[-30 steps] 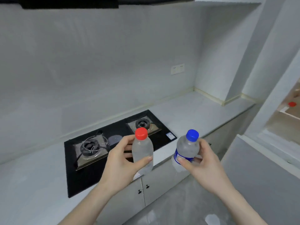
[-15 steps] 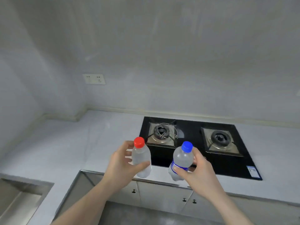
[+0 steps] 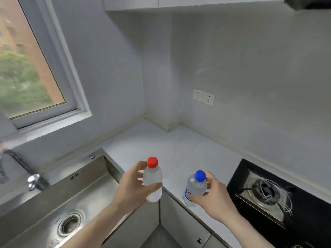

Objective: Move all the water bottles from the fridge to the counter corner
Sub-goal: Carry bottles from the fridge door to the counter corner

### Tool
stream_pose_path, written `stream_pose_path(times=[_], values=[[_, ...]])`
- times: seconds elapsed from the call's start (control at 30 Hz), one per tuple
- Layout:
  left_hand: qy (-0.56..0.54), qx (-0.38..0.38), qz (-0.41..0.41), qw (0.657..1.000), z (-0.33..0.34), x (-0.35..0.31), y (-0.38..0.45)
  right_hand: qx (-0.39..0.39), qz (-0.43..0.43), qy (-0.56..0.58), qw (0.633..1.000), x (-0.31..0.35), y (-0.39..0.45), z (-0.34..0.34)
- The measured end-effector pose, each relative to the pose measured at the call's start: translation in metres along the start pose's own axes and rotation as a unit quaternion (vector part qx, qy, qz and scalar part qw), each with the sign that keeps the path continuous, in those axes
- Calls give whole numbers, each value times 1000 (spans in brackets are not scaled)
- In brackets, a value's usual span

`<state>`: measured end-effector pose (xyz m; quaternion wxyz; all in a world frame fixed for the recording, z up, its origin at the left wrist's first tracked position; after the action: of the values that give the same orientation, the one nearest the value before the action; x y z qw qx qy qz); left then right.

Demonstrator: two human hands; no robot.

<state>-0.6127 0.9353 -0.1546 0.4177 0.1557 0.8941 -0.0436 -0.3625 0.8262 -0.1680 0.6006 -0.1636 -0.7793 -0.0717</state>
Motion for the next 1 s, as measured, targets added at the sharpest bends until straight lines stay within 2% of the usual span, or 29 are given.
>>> stream_pose_path(times=[0.33, 0.63, 1.0], values=[[28, -20, -56, 998, -79, 119, 126, 28, -28, -31, 999, 36, 139, 139], [98, -32, -104, 989, -103, 193, 200, 52, -8, -55, 997, 33, 222, 204], [168, -50, -180, 968, -104, 247, 298, 105, -10, -92, 990, 13, 353, 271]])
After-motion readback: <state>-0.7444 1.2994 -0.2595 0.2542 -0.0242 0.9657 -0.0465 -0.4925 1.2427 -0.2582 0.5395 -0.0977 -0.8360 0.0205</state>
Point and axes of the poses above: each hand's wrist, its own y-axis towards the middle knuckle, its own z-axis out of the palm, x = y × z, the point moved 3 cm from there along y, towards the middle knuckle, and after that the axes turned 14 degrees about y, right-handed, at the moved point
